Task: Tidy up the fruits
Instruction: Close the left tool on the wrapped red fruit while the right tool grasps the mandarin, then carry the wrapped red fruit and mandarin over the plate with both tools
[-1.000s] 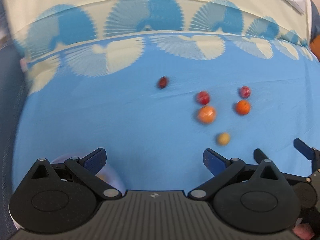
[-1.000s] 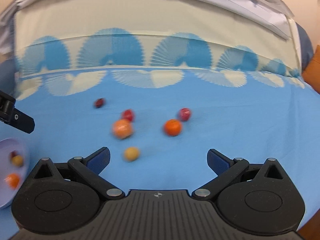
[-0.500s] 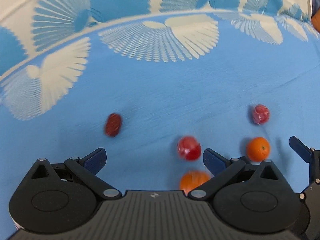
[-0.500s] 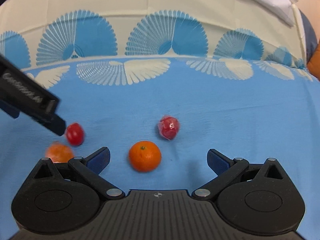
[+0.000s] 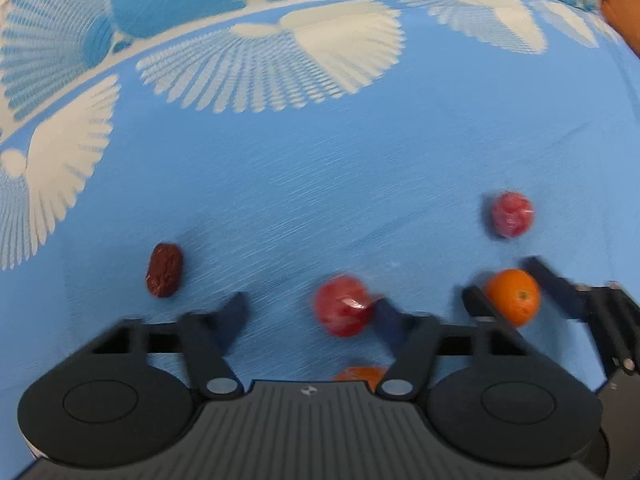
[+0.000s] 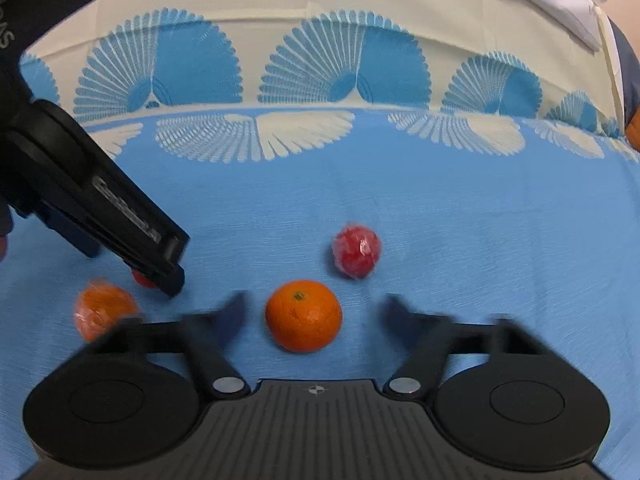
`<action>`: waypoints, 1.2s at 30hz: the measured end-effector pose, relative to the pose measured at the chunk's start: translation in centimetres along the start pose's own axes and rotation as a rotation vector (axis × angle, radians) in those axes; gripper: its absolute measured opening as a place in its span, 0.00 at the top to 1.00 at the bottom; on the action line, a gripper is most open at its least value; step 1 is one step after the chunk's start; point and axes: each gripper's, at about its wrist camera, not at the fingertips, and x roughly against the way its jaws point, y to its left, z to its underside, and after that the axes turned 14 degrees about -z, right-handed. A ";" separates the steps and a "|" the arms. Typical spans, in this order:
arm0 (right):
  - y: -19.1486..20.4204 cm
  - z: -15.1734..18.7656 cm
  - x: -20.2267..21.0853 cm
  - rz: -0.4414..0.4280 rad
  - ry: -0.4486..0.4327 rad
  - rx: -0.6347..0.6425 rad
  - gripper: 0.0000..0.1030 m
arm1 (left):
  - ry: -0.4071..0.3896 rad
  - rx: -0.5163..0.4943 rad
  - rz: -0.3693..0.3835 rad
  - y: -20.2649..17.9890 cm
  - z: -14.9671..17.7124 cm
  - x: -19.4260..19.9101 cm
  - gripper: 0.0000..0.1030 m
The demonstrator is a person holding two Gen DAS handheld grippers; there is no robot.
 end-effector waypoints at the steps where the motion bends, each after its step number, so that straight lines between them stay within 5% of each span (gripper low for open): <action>1: 0.0 -0.1 0.1 -0.007 -0.001 -0.001 0.58 | -0.010 -0.017 0.005 -0.3 0.0 0.3 0.63; 2: 0.0 -0.1 0.2 -0.009 -0.005 -0.005 0.62 | -0.014 -0.029 0.010 -0.4 0.0 0.5 0.70; 10: -1.1 -0.4 1.7 0.010 -0.043 -0.065 0.63 | -0.041 -0.013 -0.032 0.5 1.6 3.8 0.70; 19: 1.3 -1.5 7.8 -0.021 -0.087 -0.057 0.63 | -0.097 0.014 -0.138 3.1 5.2 12.2 0.70; 36: 13.7 0.0 24.0 -0.331 -0.075 0.129 0.63 | -0.076 0.244 -0.194 13.2 22.1 25.4 0.70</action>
